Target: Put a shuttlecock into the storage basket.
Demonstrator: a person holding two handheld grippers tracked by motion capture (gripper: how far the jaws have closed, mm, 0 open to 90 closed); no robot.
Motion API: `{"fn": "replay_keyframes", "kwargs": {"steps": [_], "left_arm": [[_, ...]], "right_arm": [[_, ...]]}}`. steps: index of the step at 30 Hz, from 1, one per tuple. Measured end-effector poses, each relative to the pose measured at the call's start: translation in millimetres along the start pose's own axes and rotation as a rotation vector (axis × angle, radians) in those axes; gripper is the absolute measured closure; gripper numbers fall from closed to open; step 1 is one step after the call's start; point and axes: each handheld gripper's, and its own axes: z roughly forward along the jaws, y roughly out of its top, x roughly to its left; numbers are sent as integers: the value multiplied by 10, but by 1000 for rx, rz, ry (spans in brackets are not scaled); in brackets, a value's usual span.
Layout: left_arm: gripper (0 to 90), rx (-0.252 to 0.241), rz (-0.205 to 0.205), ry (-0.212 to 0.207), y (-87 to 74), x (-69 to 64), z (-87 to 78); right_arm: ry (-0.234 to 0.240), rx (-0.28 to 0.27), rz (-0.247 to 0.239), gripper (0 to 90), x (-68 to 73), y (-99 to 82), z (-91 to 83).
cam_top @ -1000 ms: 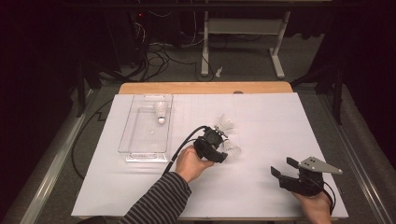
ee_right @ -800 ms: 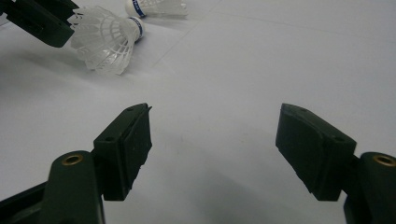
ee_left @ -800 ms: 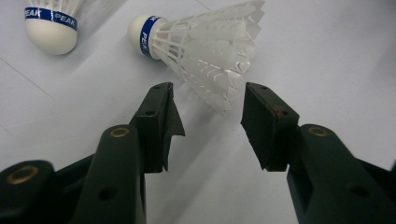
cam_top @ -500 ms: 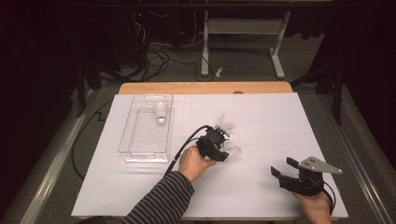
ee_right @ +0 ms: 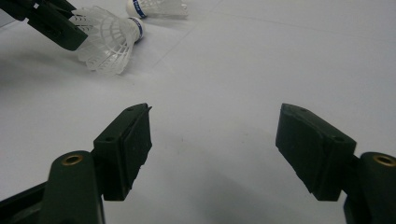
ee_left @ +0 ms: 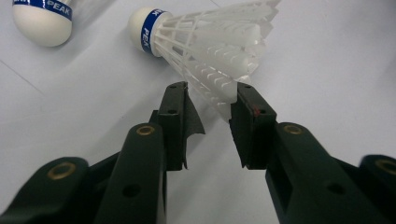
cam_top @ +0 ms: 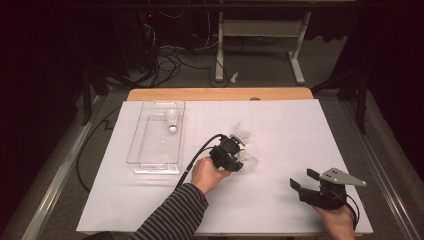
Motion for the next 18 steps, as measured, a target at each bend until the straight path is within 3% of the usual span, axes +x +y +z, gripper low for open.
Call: {"fn": "replay_keyframes", "kwargs": {"steps": [18], "left_arm": [[835, 21, -10, 4, 2, 31, -9]], "right_arm": [[2, 1, 1, 274, -5, -2, -2]]}}
